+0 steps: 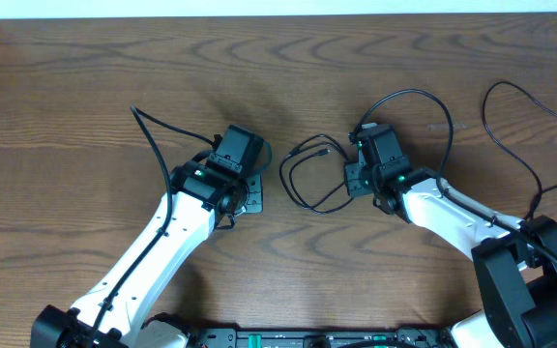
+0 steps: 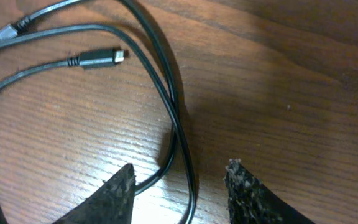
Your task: Untangle cables
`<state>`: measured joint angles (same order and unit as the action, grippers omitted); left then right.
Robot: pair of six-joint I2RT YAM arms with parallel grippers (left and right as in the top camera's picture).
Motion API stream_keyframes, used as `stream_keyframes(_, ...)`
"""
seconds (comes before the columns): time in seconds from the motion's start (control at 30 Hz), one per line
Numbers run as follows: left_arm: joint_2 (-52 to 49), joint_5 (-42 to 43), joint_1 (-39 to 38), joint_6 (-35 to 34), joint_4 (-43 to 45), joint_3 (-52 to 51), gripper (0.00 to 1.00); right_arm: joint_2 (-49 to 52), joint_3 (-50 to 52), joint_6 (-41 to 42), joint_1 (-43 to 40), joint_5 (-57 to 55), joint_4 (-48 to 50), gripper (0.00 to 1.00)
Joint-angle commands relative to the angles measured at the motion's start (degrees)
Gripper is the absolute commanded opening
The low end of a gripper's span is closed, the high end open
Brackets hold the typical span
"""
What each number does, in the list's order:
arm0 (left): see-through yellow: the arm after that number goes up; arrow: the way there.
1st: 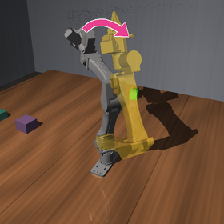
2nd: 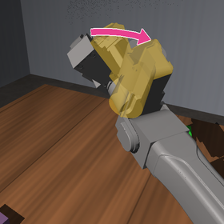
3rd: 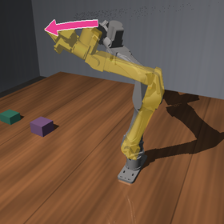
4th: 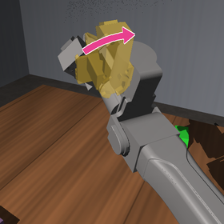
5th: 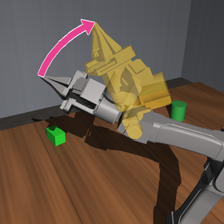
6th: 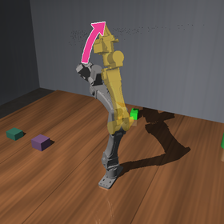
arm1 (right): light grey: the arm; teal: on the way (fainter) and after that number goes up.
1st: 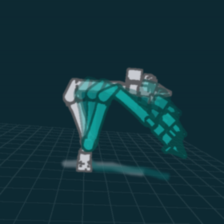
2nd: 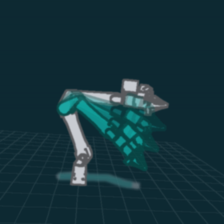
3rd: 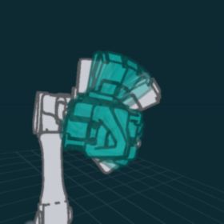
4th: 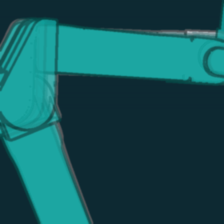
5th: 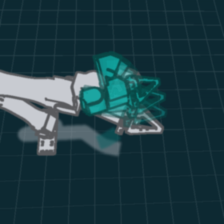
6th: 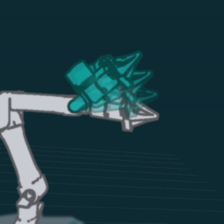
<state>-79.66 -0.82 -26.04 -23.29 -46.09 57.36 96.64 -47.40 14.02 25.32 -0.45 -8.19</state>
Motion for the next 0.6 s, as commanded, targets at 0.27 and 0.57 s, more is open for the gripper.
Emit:
stream_keyframes(0.27, 0.35, -1.16, -0.02, 0.52, -1.25, 0.17, 0.15, 0.17, 3.19, 8.26, 0.28, -3.1, -0.26, 0.38)
stream_keyframes(0.57, 0.35, -1.16, -0.02, 0.52, -1.46, 0.17, 0.15, 0.17, 5.53, 9.42, 0.28, -5.05, -1.16, 0.03)
